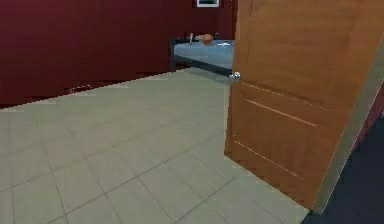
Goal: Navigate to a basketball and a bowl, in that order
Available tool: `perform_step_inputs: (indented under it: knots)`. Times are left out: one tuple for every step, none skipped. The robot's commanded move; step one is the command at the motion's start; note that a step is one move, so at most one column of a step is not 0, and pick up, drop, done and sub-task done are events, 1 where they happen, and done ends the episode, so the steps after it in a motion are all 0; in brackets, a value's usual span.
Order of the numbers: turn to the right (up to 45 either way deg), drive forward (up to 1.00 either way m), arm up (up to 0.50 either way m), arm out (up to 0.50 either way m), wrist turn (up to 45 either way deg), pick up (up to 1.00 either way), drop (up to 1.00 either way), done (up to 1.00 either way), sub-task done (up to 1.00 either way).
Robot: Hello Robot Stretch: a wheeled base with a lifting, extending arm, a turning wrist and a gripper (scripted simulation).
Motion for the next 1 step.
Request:
perform_step_inputs:
  knots:
    - [0.0,1.0,0.0,0.0,0.0,0.0,0.0,0.0,0.0]
